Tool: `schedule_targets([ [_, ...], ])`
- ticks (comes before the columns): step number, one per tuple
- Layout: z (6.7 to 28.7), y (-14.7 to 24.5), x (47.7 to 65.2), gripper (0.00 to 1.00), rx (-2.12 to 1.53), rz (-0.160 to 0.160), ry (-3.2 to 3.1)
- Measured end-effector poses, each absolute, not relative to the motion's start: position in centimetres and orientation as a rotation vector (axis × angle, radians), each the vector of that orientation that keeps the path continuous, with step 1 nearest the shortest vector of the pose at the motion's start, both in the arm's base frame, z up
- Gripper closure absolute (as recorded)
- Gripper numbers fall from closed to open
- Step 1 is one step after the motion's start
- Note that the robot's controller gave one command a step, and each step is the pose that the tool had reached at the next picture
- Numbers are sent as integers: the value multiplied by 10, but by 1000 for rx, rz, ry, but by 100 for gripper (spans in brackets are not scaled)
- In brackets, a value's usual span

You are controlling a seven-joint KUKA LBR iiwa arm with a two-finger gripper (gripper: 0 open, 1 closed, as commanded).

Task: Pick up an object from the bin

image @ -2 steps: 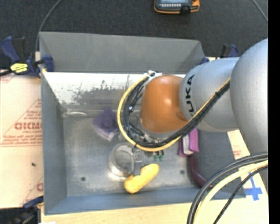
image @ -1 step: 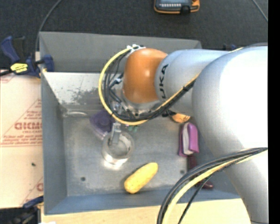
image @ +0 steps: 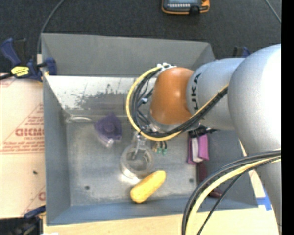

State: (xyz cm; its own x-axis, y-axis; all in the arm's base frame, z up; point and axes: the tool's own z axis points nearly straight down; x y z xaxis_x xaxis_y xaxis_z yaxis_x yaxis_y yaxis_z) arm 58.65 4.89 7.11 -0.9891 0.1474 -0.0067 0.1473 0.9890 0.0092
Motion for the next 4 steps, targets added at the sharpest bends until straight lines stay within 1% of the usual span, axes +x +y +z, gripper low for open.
schedule_targets([
  [1,71,49,586,100,232,14,3126],
  [2,83,49,586,100,234,14,3127],
  [3,110,48,584,100,235,13,3134],
  [4,141,48,586,100,236,15,3125],
])
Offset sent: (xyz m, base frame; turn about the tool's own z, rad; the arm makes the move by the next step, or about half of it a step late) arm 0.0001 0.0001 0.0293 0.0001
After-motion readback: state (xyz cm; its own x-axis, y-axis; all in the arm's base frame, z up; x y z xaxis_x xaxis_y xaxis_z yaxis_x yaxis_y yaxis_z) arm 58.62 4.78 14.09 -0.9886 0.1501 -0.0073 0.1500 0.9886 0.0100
